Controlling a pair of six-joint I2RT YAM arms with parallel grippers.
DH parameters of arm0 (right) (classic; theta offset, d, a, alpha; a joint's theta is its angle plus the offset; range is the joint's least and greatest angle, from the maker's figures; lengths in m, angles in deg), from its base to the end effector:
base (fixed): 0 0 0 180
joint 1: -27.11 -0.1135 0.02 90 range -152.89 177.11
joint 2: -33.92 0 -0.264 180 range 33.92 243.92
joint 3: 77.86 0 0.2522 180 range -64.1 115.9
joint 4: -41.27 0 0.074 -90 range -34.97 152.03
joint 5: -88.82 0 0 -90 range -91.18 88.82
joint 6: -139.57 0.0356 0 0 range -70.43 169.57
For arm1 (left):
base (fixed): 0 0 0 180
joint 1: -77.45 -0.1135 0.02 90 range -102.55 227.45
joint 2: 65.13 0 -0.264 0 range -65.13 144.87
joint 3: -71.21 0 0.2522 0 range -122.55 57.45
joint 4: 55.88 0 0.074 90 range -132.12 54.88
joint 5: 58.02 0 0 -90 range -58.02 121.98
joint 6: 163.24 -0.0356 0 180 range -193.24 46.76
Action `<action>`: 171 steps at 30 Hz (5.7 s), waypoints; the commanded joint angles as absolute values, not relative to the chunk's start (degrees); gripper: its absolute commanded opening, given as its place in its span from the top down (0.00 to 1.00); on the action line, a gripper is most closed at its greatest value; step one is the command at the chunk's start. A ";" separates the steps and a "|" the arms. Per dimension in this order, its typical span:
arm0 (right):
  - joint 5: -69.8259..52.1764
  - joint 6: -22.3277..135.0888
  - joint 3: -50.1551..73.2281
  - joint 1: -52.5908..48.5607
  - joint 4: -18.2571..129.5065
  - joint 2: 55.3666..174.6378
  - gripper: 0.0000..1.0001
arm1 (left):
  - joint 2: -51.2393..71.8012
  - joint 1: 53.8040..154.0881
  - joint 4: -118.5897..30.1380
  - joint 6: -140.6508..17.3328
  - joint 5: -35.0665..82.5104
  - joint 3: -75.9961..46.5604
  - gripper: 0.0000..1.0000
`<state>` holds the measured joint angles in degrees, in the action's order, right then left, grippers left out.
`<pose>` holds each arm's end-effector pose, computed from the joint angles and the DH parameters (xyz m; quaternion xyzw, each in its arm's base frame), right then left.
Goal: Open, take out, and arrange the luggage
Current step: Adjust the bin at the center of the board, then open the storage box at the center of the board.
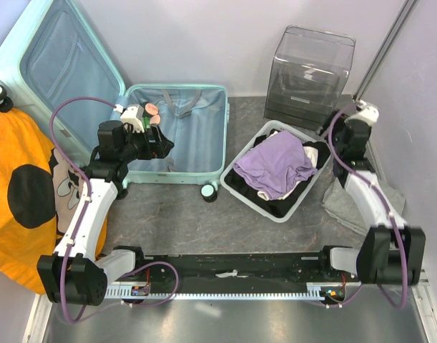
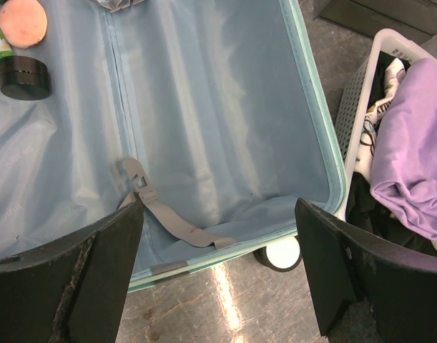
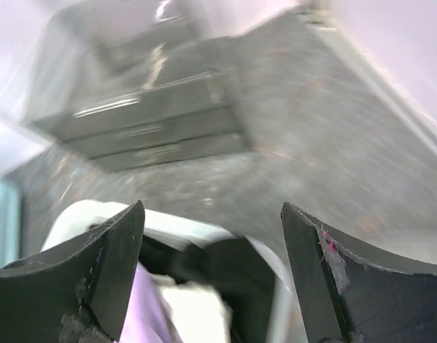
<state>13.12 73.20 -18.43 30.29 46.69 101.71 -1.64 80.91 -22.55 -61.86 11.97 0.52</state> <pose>0.2742 -0.0240 0.2954 0.2557 0.7416 0.0123 0.6200 0.2477 -0.0272 0.3340 0.0340 0.8401 -0.2135 0.4975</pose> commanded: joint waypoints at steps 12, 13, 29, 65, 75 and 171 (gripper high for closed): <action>-5.49 50.01 -9.78 27.46 47.82 120.49 0.05 | -2.64 80.61 -24.54 -62.69 11.42 0.59 0.07; -5.40 50.01 -9.69 27.46 47.91 121.02 0.07 | -2.63 80.70 -24.54 -62.60 11.24 0.67 0.07; 12.25 65.82 -18.64 25.97 49.14 118.84 0.56 | -2.20 80.70 -25.42 -62.08 11.15 1.29 0.07; 12.73 65.39 -15.68 25.35 47.91 95.62 0.05 | -4.13 80.70 -26.21 -61.11 12.74 1.90 0.07; 2.57 67.85 4.85 25.09 60.54 102.63 0.05 | -3.16 80.70 -27.27 -61.81 14.58 2.52 0.07; -6.10 96.15 -0.73 26.76 -17.92 153.54 0.53 | -1.14 80.61 -31.05 -61.29 15.02 -1.44 0.08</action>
